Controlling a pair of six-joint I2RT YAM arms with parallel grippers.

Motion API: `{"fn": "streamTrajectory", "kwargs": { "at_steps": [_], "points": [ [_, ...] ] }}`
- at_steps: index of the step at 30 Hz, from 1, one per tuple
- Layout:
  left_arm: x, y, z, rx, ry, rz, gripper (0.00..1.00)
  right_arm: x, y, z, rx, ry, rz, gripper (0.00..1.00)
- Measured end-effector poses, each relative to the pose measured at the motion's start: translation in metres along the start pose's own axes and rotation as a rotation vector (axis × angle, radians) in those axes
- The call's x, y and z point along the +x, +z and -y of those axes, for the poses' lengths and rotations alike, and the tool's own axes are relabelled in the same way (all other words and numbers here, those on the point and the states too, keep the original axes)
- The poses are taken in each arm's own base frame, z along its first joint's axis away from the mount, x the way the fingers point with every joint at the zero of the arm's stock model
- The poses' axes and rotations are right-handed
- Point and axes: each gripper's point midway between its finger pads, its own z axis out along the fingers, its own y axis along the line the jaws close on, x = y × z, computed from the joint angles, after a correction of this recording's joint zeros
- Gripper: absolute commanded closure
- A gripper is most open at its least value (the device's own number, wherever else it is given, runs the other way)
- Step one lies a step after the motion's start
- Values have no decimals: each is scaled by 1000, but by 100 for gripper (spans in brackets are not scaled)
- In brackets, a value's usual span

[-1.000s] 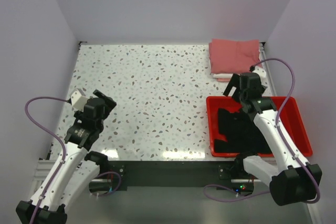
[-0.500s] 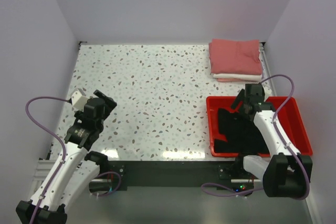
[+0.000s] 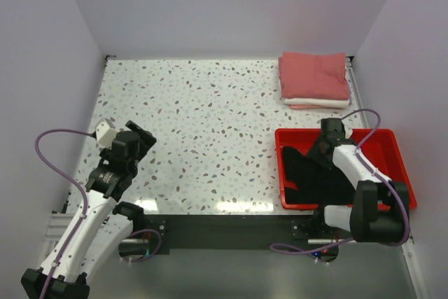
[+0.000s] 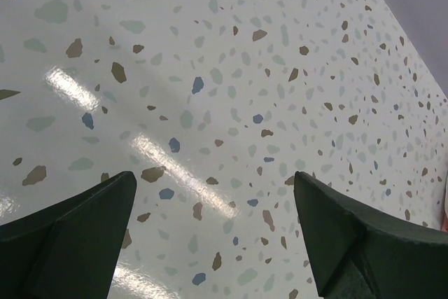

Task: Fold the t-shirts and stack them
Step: Grab the tshirt from the pile

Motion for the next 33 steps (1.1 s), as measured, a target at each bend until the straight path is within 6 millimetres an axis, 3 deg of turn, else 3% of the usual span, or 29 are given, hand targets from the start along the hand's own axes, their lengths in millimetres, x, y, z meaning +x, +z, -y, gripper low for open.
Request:
{"fn": "streamTrajectory", "kwargs": {
  "at_steps": [2,6,9,13,20,25,33],
  "points": [
    [-1,-1,1,6,-4,2,0,0,0,-2,-17,10,2,88],
    [-2,-3,2,17,-9,3,0,-7,-10,-6,-49,22,41,100],
    [-1,-3,3,21,-9,-1,0,-19,-29,-6,-76,32,97,100],
    [1,-3,4,27,-3,-11,0,-51,-71,-12,-143,50,222,100],
    [6,-3,5,35,8,-37,0,-118,-177,-25,-296,84,486,100],
    [7,-3,6,39,16,-44,0,-146,-236,-36,-407,73,594,100],
    [12,-2,9,51,33,-66,0,-184,-292,-81,-608,2,645,100]
  ]
}}
